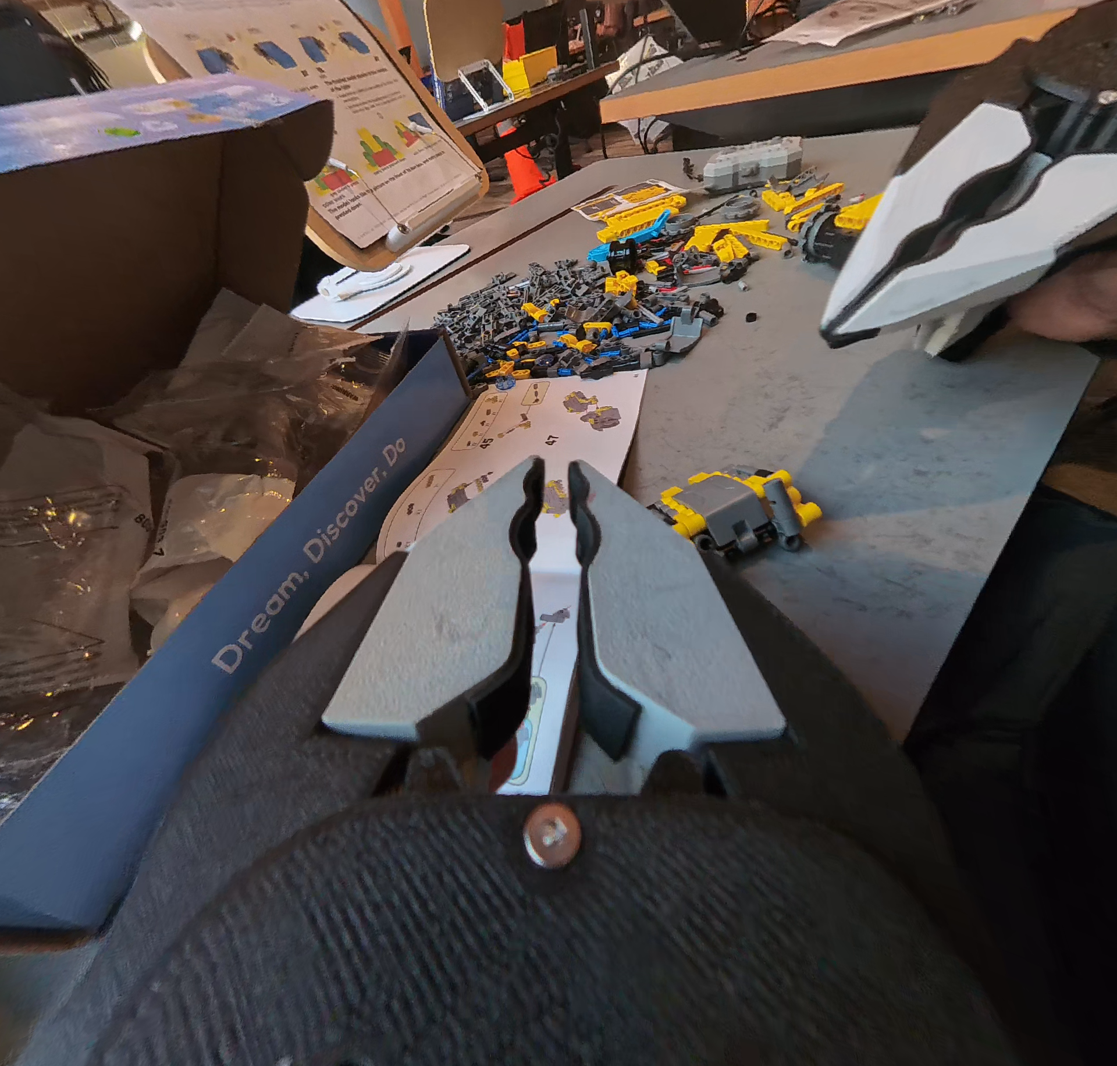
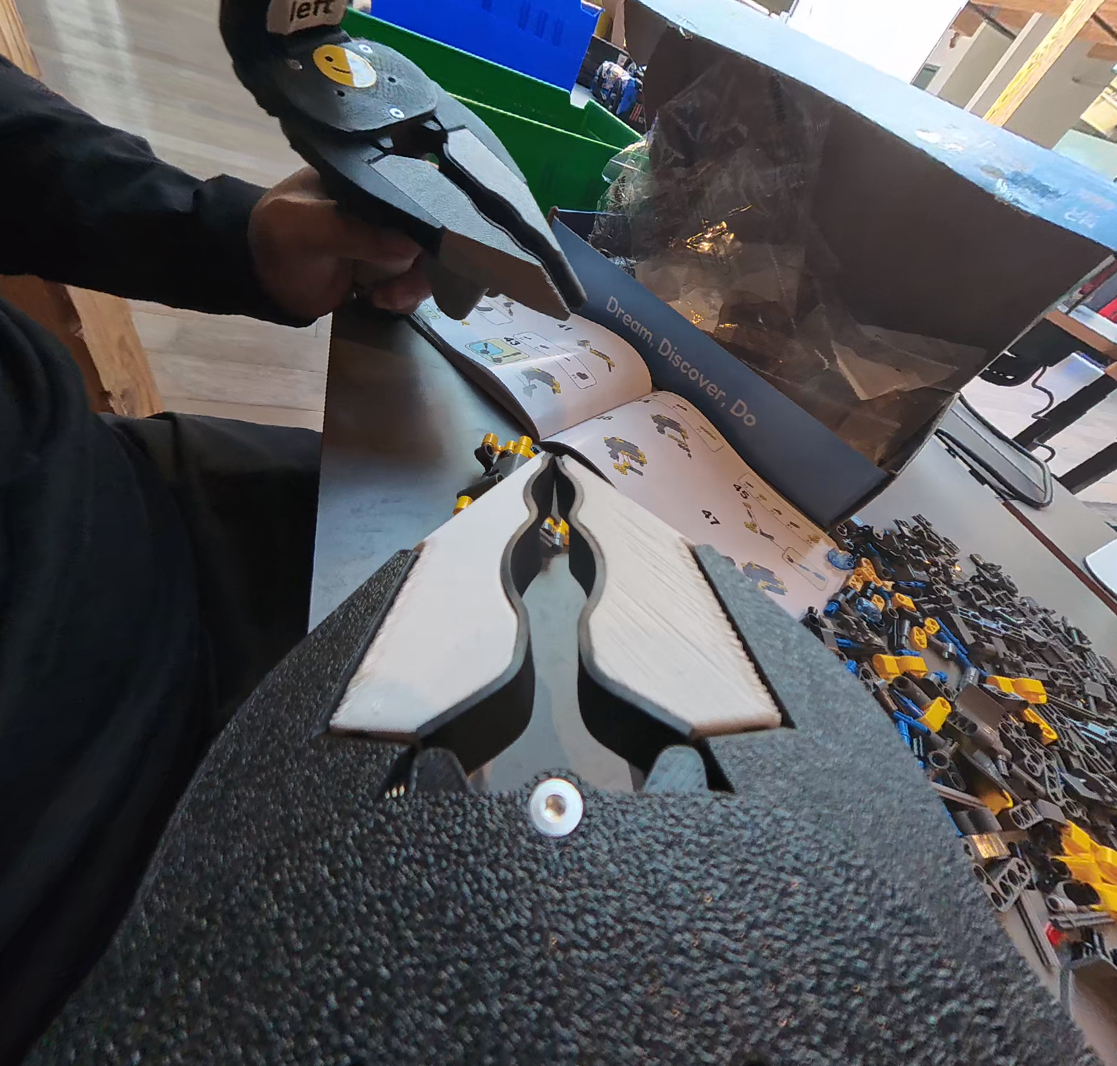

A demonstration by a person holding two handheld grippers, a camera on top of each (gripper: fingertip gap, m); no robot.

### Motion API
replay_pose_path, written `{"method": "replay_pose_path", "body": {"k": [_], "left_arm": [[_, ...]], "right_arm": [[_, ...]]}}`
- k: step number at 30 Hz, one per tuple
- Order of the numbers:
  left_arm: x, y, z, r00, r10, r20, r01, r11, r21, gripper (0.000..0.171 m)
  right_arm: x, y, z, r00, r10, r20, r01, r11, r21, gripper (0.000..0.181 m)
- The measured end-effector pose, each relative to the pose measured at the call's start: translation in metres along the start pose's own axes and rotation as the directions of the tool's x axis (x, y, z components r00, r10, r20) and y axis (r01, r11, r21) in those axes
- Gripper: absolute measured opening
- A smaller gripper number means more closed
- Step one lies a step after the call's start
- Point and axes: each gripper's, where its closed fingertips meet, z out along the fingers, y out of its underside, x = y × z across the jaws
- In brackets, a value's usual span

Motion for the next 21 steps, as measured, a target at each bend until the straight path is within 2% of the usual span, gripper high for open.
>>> {"method": "replay_pose_path", "body": {"k": [2, 3, 16, 21], "left_arm": [[-0.003, 0.0, 0.0, 1.0, -0.03, -0.002, 0.03, 1.0, 0.001, 0.01], [-0.005, 0.0, 0.0, 0.999, -0.036, 0.007, 0.036, 0.999, 0.002, 0.018], [-0.003, -0.002, -0.001, 1.0, -0.026, -0.002, 0.026, 1.0, 0.013, 0.022], [0.011, 0.003, 0.002, 0.995, -0.03, -0.091, 0.028, 0.999, -0.028, 0.026]], "right_arm": [[-0.001, -0.001, -0.001, 1.0, -0.005, 0.002, 0.005, 1.0, 0.006, 0.0], [-0.001, -0.002, -0.002, 1.0, -0.007, 0.0, 0.007, 1.0, 0.006, 0.0], [0.011, -0.006, -0.009, 0.998, 0.02, -0.066, -0.018, 0.999, 0.036, 0.0], [0.013, 0.0, -0.006, 0.997, 0.047, -0.069, -0.046, 0.999, 0.01, 0.0]]}}
